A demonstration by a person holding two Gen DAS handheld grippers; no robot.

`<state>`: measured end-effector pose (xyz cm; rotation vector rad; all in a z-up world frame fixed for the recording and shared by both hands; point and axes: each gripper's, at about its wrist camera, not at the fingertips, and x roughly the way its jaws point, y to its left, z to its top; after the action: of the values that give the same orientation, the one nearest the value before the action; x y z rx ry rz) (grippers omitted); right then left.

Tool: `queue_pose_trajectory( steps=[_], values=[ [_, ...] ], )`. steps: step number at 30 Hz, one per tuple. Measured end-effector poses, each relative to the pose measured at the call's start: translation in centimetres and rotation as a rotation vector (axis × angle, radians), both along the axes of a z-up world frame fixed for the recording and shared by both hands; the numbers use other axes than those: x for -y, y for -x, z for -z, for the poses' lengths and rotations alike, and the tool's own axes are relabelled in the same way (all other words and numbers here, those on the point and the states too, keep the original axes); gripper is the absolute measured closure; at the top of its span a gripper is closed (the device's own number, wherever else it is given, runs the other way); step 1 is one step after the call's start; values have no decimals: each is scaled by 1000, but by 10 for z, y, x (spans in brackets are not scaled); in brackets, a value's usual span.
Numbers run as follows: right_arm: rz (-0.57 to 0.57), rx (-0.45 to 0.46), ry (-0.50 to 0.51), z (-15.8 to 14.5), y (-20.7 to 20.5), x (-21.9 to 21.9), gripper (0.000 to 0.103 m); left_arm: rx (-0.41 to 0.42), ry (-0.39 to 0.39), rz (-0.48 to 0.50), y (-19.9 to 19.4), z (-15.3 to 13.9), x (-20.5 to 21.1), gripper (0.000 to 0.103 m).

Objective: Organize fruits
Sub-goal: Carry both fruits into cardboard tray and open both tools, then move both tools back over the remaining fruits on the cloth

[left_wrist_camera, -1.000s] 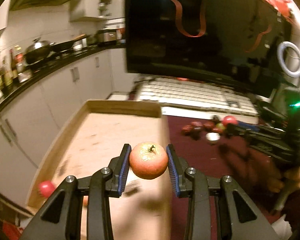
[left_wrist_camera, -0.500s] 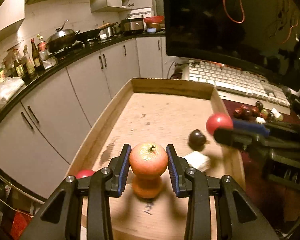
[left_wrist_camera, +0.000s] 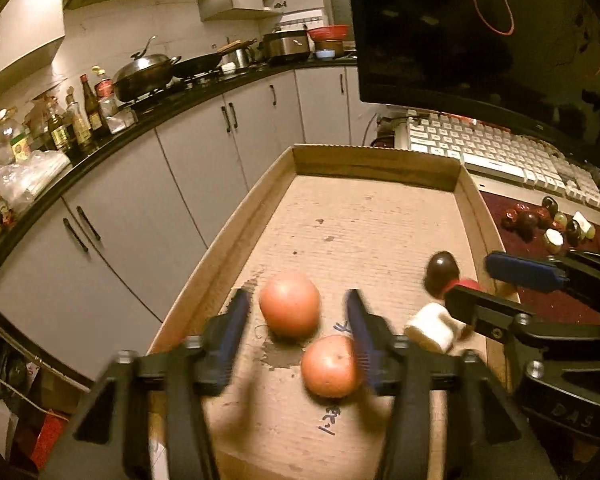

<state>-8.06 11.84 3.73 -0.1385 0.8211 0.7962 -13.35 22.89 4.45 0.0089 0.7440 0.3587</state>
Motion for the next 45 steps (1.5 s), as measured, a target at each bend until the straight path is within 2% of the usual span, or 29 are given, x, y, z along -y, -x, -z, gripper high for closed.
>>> queue_pose_trajectory(
  steps=[3,9,19,36,45],
  values=[
    [10,27,-6,-5,3,5,53,14,-29,-12,2,-4,3,38],
    [49,50,-66,-17,2,29,51,26,-50,-29,3,-11,11,23],
    [142,72,-130,-33,-3,76,51,30,-94,-34,-4,-25,41,20],
    [327,91,-219,-40,-21,175,50,31,-228,123,-25,-39,133,18],
    [376,79,-249,-36,-29,202,49,-11,-249,196,-39,-29,165,17]
  ],
)
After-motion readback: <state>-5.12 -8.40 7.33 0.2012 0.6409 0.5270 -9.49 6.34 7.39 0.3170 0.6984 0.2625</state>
